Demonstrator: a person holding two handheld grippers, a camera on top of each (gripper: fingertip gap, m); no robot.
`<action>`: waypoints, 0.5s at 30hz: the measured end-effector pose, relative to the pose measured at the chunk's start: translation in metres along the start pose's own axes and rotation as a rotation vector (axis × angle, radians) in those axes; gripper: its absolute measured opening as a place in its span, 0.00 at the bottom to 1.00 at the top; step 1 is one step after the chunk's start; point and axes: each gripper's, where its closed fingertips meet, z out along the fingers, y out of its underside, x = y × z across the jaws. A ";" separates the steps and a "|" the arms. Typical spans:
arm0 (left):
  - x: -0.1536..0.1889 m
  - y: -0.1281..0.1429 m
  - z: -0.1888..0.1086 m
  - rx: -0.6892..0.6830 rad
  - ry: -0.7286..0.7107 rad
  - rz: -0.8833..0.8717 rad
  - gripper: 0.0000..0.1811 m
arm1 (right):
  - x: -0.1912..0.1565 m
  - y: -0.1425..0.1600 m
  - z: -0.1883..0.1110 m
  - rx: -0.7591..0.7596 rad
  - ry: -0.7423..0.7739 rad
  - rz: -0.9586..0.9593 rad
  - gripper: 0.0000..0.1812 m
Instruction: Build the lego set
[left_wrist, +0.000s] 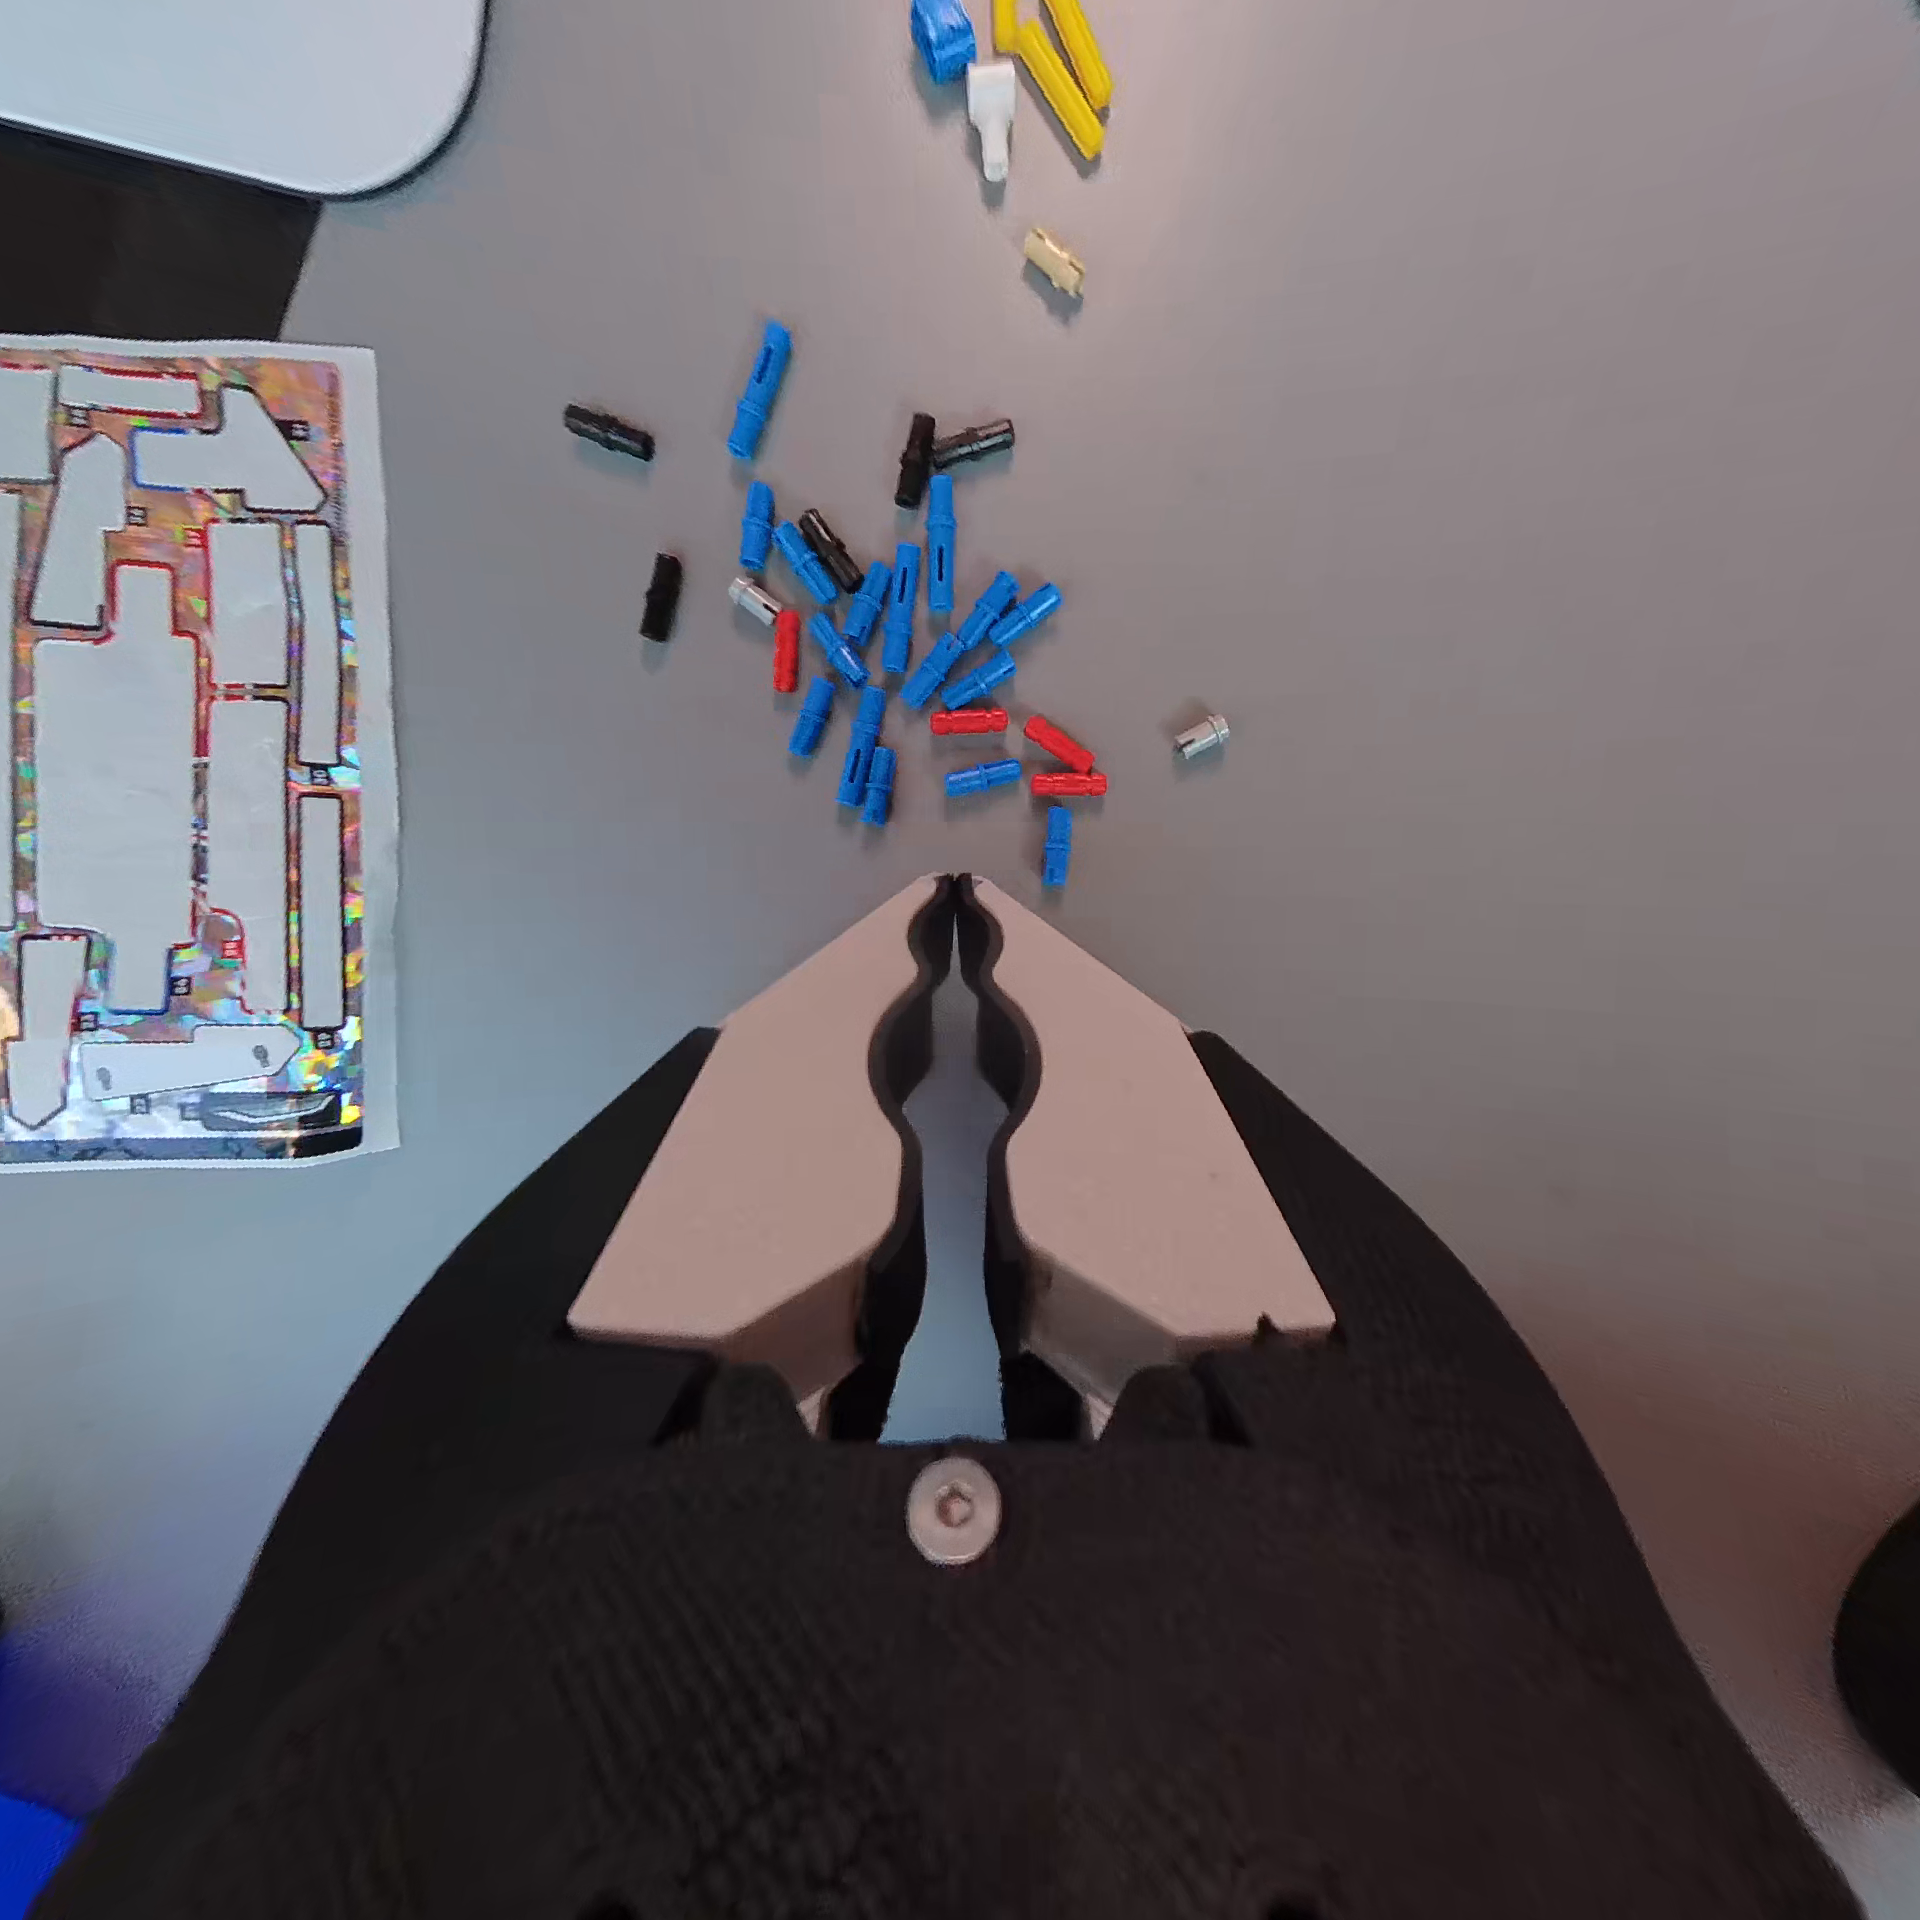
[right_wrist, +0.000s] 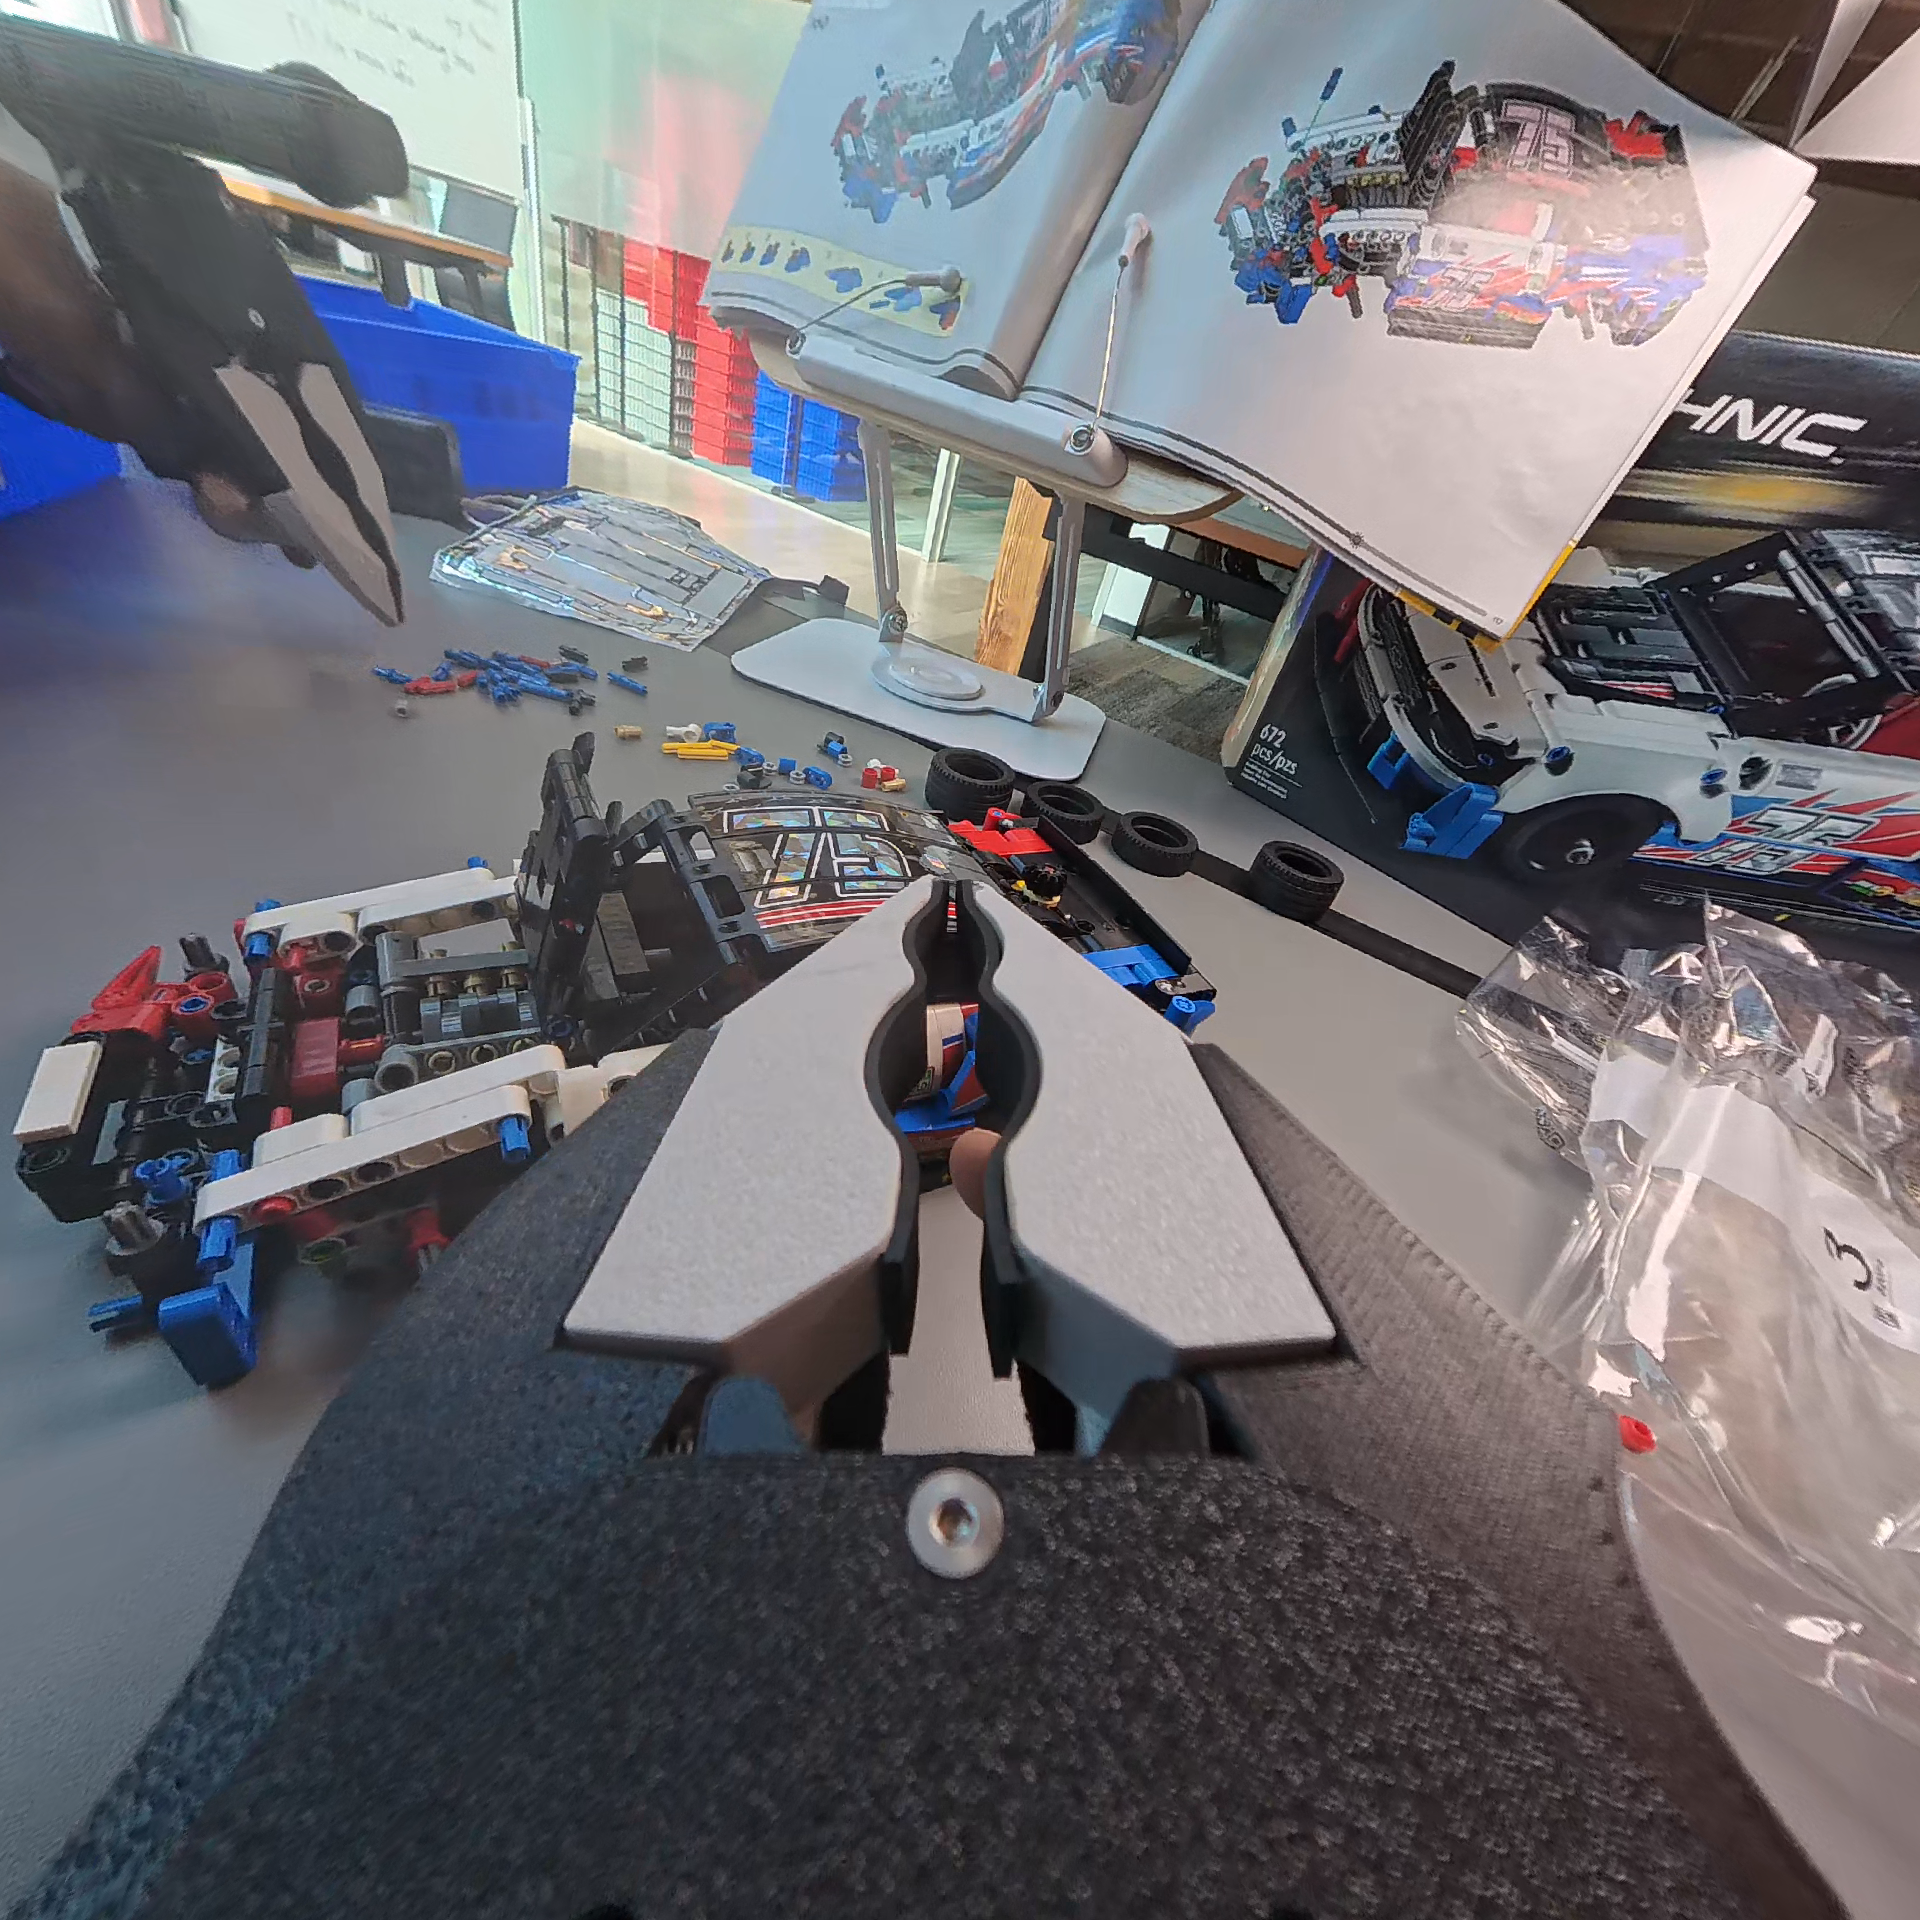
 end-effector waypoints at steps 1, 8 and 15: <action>-0.004 -0.002 -0.003 0.017 -0.010 -0.012 0.00 | 0.000 0.000 0.000 -0.001 -0.001 0.000 0.00; 0.013 -0.003 0.003 0.029 0.110 -0.026 0.08 | -0.001 0.000 0.000 -0.002 -0.007 -0.004 0.00; 0.037 0.003 0.016 -0.065 0.135 0.027 0.09 | 0.000 -0.002 0.000 0.009 -0.015 0.008 0.00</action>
